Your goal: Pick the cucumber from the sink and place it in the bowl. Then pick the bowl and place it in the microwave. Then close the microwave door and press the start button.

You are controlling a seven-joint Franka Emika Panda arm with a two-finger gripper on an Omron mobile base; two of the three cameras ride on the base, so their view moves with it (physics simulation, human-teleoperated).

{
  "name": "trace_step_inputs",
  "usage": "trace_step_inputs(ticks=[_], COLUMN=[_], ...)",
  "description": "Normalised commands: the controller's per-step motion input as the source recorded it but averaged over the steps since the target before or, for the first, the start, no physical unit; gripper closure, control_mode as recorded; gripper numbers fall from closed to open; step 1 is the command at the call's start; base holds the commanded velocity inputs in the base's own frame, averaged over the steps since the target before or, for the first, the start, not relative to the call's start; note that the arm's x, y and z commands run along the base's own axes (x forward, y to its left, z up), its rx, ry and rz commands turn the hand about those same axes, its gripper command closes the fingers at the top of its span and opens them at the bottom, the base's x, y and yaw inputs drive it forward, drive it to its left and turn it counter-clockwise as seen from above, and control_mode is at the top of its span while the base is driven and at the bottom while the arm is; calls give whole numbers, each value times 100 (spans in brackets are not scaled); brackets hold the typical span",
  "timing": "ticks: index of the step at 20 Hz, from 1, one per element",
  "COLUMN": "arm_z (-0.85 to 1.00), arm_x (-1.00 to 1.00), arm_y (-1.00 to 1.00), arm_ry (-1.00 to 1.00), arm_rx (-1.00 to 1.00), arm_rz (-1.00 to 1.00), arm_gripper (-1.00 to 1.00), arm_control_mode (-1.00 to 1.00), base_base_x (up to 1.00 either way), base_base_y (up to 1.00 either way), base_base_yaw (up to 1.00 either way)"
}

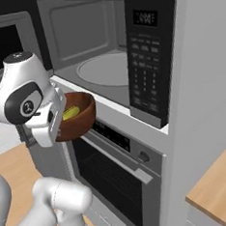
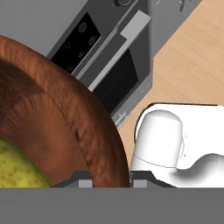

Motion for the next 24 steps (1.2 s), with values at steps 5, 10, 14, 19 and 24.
trace_step_inputs(ticks=[5,10,14,19,24], arm_z=[0,0,0,0,37], arm_x=[0,0,0,0,-32], arm_y=[0,0,0,0,-6], arm_ry=[0,0,0,0,-16], arm_rx=[0,0,0,0,0], arm_rz=[0,0,0,0,0], arm_gripper=[100,100,100,100,100], arm_control_mode=[100,100,100,100,-100], base_base_x=[3,0,0,0,-3], base_base_y=[39,1,-17,-27,-5], base_base_yaw=[2,28,25,16,0])
